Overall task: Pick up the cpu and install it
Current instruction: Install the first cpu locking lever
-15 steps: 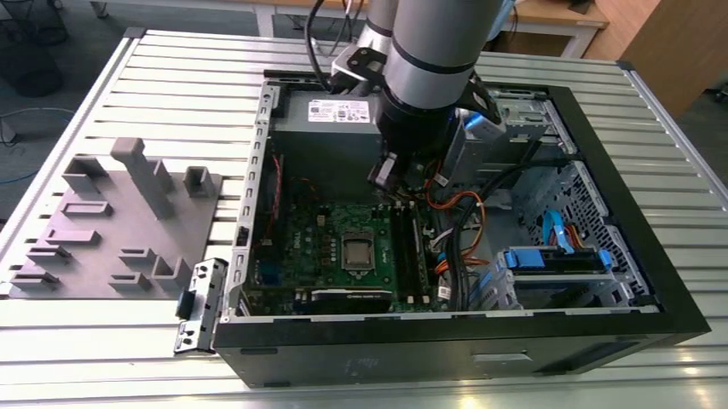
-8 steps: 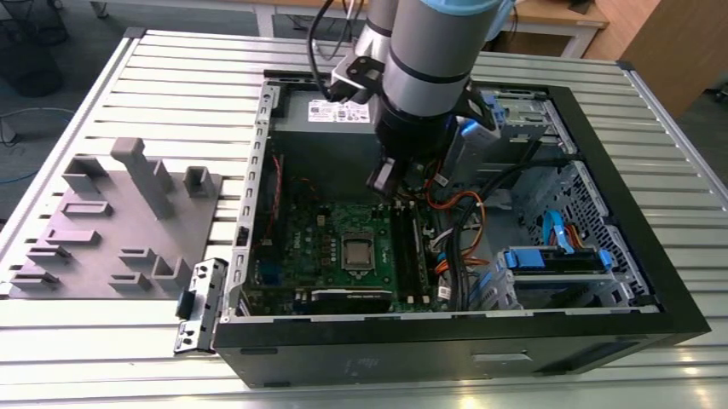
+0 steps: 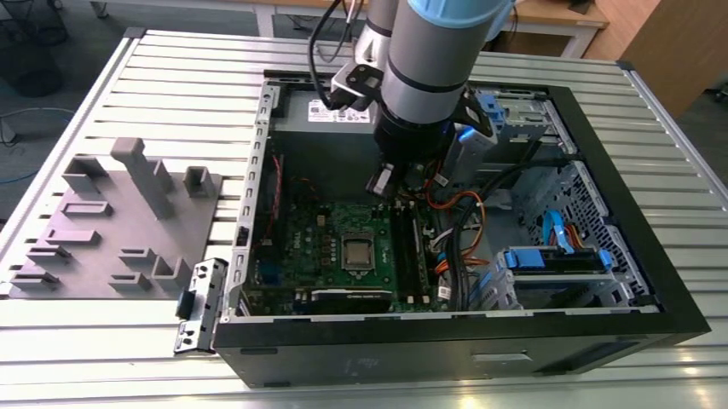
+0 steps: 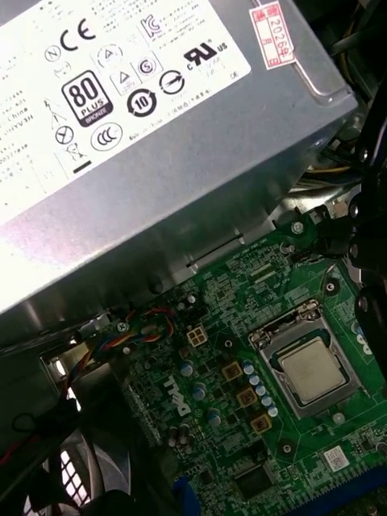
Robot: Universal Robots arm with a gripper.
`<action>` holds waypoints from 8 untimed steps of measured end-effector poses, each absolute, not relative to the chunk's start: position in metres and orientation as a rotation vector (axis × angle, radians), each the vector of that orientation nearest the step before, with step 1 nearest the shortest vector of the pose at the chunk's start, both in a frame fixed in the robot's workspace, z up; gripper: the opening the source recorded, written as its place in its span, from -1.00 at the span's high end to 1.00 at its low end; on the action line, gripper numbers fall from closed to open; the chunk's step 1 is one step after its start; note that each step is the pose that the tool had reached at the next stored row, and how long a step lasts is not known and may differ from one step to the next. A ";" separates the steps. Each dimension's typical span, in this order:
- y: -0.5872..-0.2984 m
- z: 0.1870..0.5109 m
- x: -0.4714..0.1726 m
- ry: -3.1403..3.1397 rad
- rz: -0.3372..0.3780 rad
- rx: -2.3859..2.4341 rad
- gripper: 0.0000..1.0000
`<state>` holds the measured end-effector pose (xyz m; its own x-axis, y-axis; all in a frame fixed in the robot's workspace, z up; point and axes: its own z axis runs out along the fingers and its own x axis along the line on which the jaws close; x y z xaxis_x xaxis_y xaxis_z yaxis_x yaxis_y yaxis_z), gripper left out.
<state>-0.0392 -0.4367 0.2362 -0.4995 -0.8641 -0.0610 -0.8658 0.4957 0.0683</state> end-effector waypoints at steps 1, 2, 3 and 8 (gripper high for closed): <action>-0.437 0.236 -0.039 2.701 0.140 -1.562 0.79; -0.437 0.236 -0.039 2.701 0.140 -1.562 0.79; -0.437 0.236 -0.039 2.700 0.140 -1.562 0.79; -0.440 0.236 -0.041 2.693 0.138 -1.574 0.79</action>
<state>-0.0407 -0.4402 0.2360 -0.4916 -0.8687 -0.0611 -0.8704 0.4878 0.0668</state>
